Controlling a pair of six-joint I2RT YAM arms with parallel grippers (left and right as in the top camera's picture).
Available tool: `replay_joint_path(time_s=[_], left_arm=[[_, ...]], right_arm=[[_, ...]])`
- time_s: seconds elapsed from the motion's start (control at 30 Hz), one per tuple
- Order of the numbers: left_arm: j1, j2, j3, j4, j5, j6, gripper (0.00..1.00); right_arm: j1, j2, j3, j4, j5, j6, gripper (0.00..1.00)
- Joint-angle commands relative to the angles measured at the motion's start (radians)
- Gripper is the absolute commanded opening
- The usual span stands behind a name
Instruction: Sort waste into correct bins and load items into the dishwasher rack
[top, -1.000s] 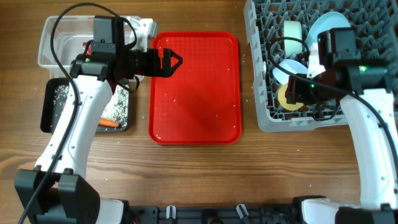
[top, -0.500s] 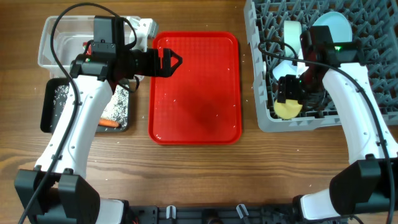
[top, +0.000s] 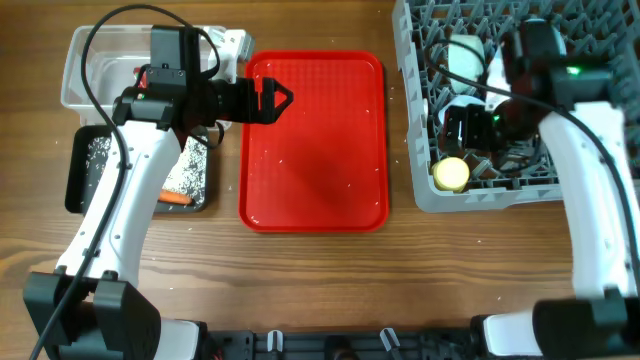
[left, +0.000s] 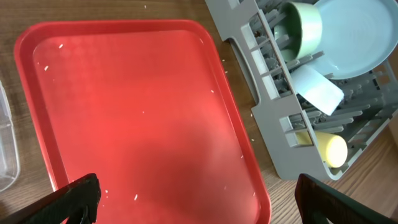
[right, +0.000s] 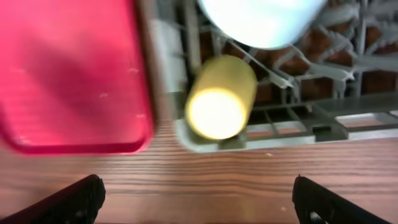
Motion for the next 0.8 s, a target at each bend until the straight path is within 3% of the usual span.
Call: replay_joint_path(time_s=[0.0, 0.07, 0.1, 0.13, 0.2, 0.23, 0.27, 0.5, 0.77], left_arm=[[-0.005, -0.004, 0.007, 0.003, -0.003, 0.005, 1.00], [-0.005, -0.004, 0.007, 0.003, -0.003, 0.005, 1.00], [-0.005, -0.004, 0.007, 0.003, -0.003, 0.005, 1.00], [-0.005, -0.004, 0.007, 0.003, -0.003, 0.005, 1.00], [-0.005, -0.004, 0.007, 0.003, -0.003, 0.005, 1.00], [-0.005, -0.004, 0.007, 0.003, -0.003, 0.005, 1.00], [-0.005, -0.004, 0.007, 0.003, -0.003, 0.005, 1.00], [-0.005, -0.004, 0.007, 0.003, -0.003, 0.005, 1.00], [-0.005, -0.004, 0.007, 0.003, -0.003, 0.005, 1.00]], right_arm=[[0.042, -0.161, 0.056, -0.036, -0.214, 0.010, 1.00], [0.044, -0.216, 0.056, -0.036, -0.270, 0.034, 0.99], [0.043, -0.241, 0.056, -0.046, -0.206, 0.029, 0.93], [0.043, -0.255, 0.056, -0.046, -0.159, 0.030, 0.79], [0.044, -0.286, 0.056, -0.047, -0.089, 0.031, 0.79], [0.044, -0.294, 0.056, -0.053, -0.082, 0.030, 0.85], [0.044, -0.299, 0.056, -0.064, -0.074, 0.031, 0.99], [0.044, -0.307, 0.050, -0.064, -0.028, 0.031, 1.00], [0.043, -0.564, -0.245, 0.254, 0.150, 0.026, 1.00]])
